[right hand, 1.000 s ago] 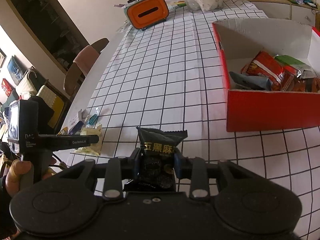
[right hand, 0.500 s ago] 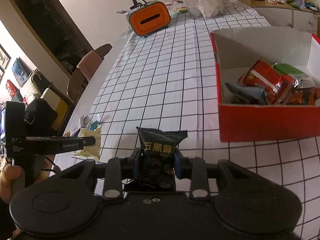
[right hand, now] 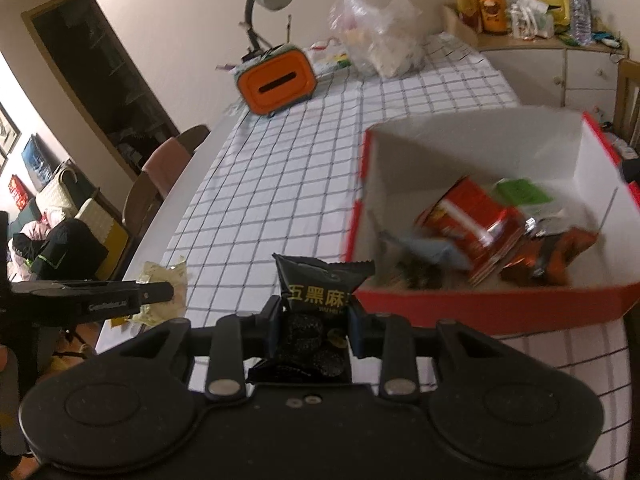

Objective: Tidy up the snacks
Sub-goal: 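Carry the black bag and cream pastry packet over the red box, then open the right tool dropping the black bag while the left tool releases the cream packet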

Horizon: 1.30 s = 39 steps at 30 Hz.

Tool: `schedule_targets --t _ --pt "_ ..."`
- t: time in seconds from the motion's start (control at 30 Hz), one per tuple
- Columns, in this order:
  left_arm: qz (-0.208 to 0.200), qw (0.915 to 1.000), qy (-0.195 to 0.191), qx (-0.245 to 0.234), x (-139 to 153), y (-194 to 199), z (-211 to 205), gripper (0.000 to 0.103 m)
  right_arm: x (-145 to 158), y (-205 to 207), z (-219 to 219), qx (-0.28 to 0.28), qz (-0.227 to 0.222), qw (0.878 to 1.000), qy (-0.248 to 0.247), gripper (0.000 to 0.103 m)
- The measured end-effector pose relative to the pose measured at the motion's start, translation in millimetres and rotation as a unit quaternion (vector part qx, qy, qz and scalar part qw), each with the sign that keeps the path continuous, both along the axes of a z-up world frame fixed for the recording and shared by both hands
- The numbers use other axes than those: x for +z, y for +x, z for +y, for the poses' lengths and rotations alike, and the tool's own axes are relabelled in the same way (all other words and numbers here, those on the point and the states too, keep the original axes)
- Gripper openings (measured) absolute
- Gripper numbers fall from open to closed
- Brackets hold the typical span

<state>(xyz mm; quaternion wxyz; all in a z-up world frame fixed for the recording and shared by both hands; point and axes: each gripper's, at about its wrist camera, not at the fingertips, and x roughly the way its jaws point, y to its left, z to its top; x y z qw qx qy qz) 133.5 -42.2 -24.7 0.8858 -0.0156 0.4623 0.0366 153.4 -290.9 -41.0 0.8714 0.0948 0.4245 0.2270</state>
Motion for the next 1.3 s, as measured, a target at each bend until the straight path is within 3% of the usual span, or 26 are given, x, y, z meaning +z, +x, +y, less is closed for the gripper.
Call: schedule_targets --t 0.53,0.87,1.3 --pt "-0.032 0.9953 0.015 -0.091 23 42 -129 0.027 6 47 -86 -0.04 -0.014 0.998 -0.046 0.032" --pt "-0.017 0.9918 0.035 -0.122 8 70 -189 0.027 -10 75 -110 -0.032 -0.009 0.995 -0.092 0.032" --pt "0.028 0.9917 0.069 -0.106 -28 106 -218 0.027 -29 108 -107 0.006 -0.002 0.991 -0.134 0.032"
